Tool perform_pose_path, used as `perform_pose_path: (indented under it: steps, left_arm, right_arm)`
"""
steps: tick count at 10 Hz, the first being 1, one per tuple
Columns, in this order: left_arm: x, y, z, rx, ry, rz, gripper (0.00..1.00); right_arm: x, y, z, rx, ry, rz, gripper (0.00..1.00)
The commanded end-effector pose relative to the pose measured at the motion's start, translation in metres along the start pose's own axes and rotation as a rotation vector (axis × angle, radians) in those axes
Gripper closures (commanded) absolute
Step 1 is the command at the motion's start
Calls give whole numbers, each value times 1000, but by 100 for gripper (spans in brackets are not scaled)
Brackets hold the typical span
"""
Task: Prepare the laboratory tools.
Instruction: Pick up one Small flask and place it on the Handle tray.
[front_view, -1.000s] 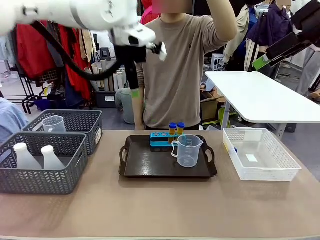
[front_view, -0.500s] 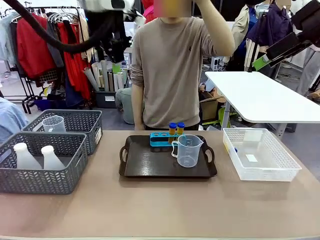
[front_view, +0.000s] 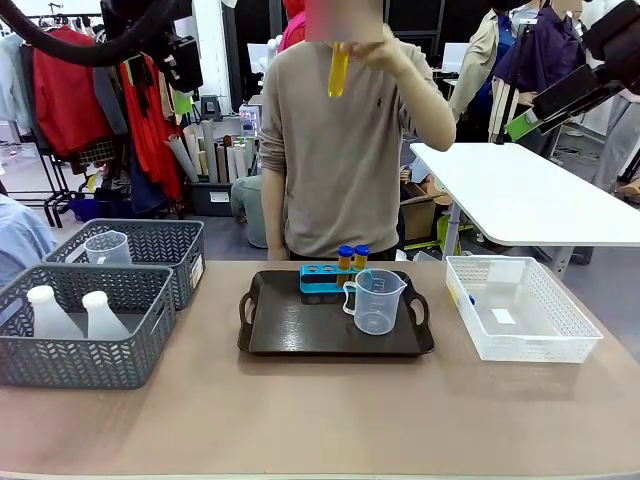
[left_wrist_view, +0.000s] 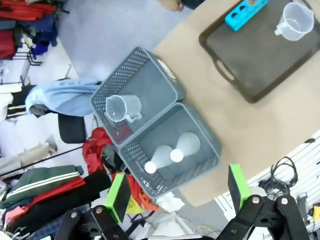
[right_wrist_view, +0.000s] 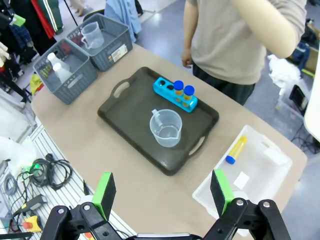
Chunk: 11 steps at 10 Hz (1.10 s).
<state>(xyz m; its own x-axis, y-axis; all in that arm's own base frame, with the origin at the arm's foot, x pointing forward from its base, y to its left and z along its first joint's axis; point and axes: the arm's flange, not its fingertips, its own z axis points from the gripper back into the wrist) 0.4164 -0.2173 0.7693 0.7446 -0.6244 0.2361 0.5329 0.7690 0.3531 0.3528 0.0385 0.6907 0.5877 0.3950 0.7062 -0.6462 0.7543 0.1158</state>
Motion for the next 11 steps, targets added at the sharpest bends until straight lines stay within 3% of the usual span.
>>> perform_pose_path:
  steps: [1,4,8,11]
  left_arm:
    - [8,0,-2,4,-12,9,0]
    - [7,-1,-4,-4,-2,-3,0]
    - [-78,24,-79,-105,129,286,0]
    - [-135,44,-144,-81,214,429,0]
  right_arm:
    - [0,0,0,14,-9,4,0]
    - [0,0,0,14,-9,4,0]
    - [0,0,0,14,-9,4,0]
    - [0,0,0,14,-9,4,0]
